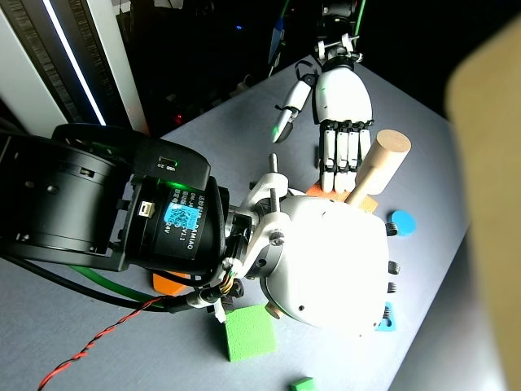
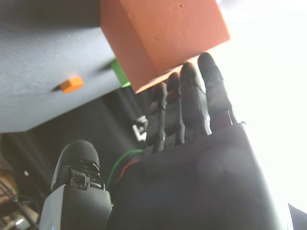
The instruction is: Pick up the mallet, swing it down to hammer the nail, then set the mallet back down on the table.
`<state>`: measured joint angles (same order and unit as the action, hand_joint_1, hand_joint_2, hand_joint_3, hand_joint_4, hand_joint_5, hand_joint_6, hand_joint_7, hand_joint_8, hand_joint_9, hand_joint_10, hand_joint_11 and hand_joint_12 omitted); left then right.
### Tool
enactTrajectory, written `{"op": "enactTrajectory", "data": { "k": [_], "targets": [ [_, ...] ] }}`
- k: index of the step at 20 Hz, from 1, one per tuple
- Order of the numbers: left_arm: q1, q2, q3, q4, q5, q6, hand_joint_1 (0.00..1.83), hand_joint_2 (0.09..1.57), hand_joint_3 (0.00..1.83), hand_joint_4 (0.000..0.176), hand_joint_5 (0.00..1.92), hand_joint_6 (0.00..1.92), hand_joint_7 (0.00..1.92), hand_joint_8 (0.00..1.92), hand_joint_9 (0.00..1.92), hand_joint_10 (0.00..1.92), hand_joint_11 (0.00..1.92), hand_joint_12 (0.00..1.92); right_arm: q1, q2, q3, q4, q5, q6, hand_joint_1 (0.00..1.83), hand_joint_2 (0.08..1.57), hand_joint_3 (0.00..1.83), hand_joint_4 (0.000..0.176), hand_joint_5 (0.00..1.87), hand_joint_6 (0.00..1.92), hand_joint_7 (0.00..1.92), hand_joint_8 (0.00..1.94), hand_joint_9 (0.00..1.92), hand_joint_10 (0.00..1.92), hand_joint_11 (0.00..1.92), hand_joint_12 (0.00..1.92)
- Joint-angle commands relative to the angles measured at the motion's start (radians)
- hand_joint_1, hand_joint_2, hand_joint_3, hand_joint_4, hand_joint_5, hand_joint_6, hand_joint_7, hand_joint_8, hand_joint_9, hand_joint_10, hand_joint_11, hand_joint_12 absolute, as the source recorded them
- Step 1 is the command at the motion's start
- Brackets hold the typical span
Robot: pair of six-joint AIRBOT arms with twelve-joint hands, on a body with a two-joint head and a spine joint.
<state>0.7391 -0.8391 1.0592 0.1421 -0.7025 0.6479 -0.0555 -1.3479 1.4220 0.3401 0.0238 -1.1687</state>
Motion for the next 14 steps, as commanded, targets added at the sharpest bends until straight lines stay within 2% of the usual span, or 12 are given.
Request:
{"op": "enactTrajectory", "data": {
  "k": [1, 5, 11, 14],
  "targets": [
    [-0.014, 0.014, 0.005, -0.021, -0.114, -0.006, 0.00, 1.20, 0.00, 0.000, 0.16, 0.00, 0.18, 0.00, 0.18, 0.00, 0.00, 0.48, 0.007, 0.007, 0.003, 0.008, 0.114, 0.002, 0.92, 1.46, 0.00, 0.176, 1.34, 1.92, 1.61, 1.94, 1.73, 1.92, 1.89, 1.92],
    [-0.024, 0.021, 0.002, -0.021, -0.115, -0.006, 0.00, 1.20, 0.00, 0.000, 0.14, 0.00, 0.16, 0.00, 0.16, 0.00, 0.00, 0.43, 0.005, 0.006, 0.003, 0.008, 0.114, 0.002, 0.87, 1.48, 0.00, 0.176, 1.39, 1.92, 1.64, 1.94, 1.74, 1.92, 1.90, 1.92],
    [-0.016, 0.036, -0.012, 0.037, -0.102, -0.047, 0.00, 1.19, 0.00, 0.000, 0.11, 0.00, 0.14, 0.00, 0.14, 0.00, 0.00, 0.40, -0.005, 0.004, 0.003, 0.007, 0.116, 0.003, 0.84, 1.48, 0.00, 0.176, 1.39, 1.92, 1.62, 1.94, 1.72, 1.92, 1.89, 1.92],
    [-0.006, 0.045, -0.020, 0.053, -0.096, -0.061, 0.00, 1.18, 0.00, 0.000, 0.06, 0.00, 0.09, 0.00, 0.09, 0.00, 0.00, 0.27, -0.020, 0.001, 0.003, 0.007, 0.124, 0.003, 0.86, 1.48, 0.00, 0.176, 1.37, 1.92, 1.62, 1.94, 1.73, 1.92, 1.89, 1.92]
  ]
}}
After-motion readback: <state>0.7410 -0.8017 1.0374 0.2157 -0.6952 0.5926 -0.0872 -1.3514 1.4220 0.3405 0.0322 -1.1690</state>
